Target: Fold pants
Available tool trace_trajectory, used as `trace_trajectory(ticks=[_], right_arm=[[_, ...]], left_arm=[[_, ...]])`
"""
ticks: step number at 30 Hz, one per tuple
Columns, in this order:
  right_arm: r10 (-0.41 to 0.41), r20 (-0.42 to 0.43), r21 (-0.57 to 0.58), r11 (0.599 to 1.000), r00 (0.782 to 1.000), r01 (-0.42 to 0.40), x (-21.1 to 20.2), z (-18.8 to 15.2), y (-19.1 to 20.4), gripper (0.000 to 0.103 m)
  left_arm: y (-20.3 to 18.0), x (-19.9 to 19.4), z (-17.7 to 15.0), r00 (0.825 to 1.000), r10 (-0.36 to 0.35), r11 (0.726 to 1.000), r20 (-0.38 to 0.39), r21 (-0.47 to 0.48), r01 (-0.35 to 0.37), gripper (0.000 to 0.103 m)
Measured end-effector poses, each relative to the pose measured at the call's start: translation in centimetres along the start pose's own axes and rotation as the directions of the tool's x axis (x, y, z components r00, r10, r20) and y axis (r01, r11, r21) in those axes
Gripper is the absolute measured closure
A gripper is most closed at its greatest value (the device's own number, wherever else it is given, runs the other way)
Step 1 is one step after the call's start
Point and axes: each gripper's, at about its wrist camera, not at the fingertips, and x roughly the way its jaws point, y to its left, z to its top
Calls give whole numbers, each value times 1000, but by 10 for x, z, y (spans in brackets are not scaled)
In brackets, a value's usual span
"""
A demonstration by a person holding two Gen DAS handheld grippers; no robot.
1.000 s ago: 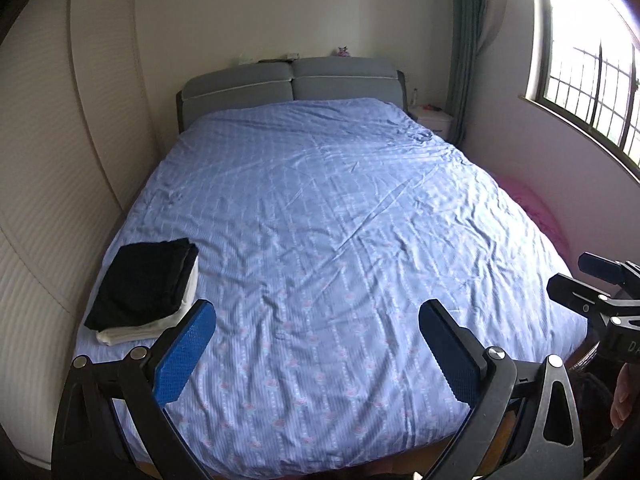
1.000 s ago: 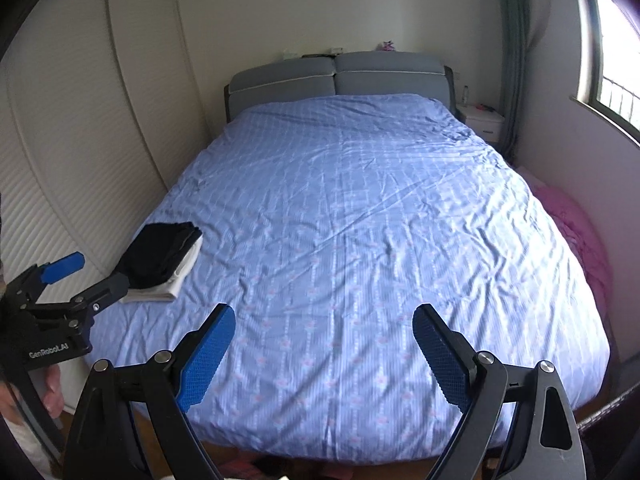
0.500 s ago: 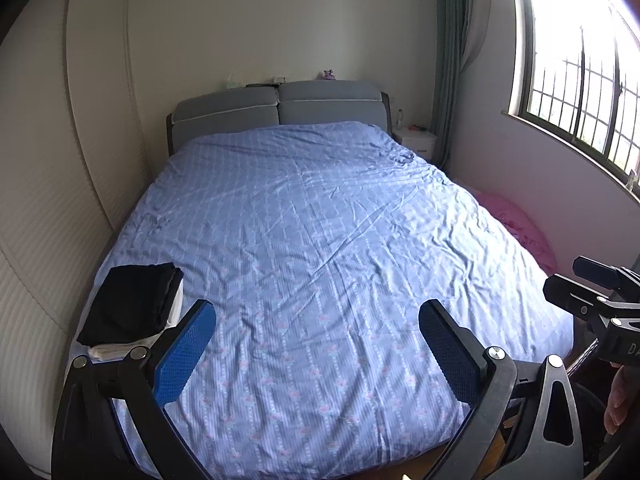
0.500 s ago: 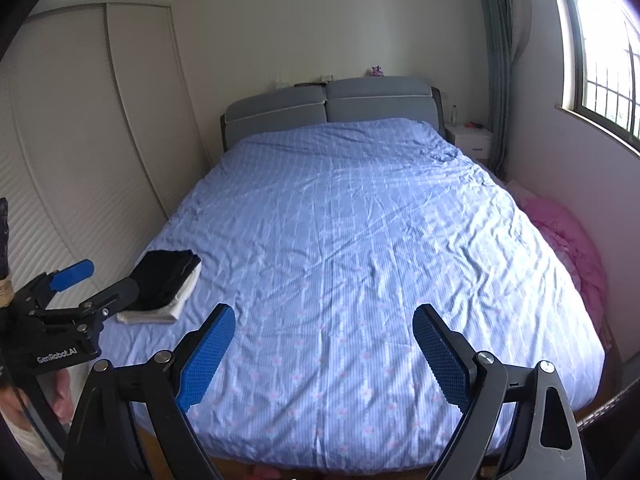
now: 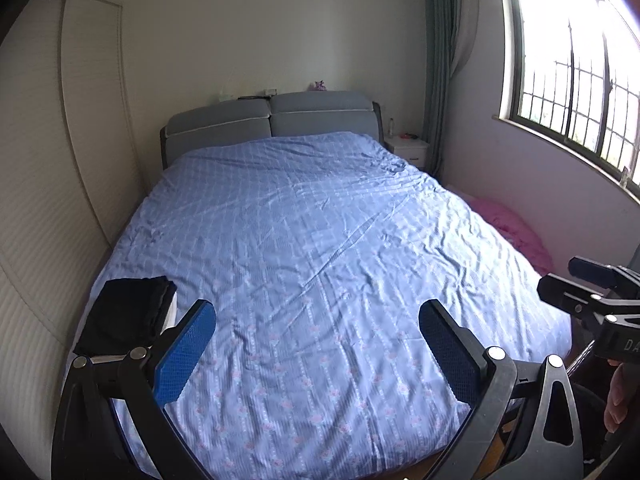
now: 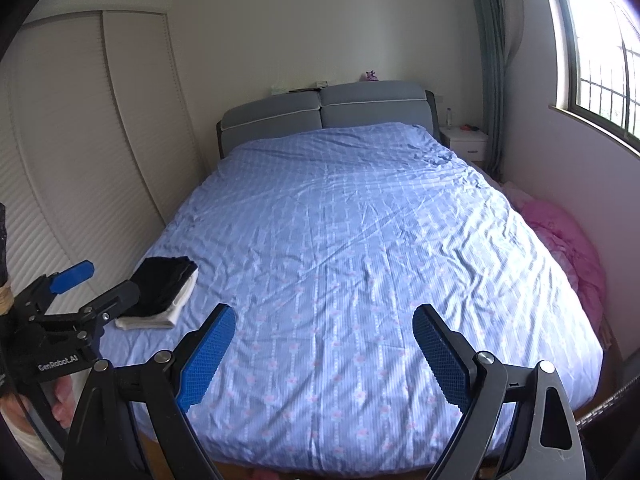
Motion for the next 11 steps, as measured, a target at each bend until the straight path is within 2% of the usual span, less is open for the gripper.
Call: trace_trajectory(ticks=[11], right_arm=[[-13, -11, 9, 1000, 1000, 13, 4, 0, 2, 12]], left_arm=[[2, 0, 1, 1000, 1, 1000, 8, 1, -1, 0]])
